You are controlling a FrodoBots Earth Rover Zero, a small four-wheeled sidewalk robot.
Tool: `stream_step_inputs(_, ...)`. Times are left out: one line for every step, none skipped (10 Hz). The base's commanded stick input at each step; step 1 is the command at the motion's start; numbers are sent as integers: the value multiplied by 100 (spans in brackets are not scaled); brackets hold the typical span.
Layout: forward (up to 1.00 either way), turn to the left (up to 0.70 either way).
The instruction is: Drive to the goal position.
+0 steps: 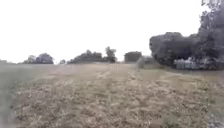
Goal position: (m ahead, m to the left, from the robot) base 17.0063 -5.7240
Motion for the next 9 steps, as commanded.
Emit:
stream_step_inputs(2, 0)
stream_step_inputs(1, 0)
stream_step_inputs(1, 0)
stream_step_inputs(0, 0)
stream_step_inputs(2, 0)
stream_step_inputs(4, 0)
stream_step_inputs(4, 0)
stream_step_inputs(4, 0)
stream_step_inputs(4, 0)
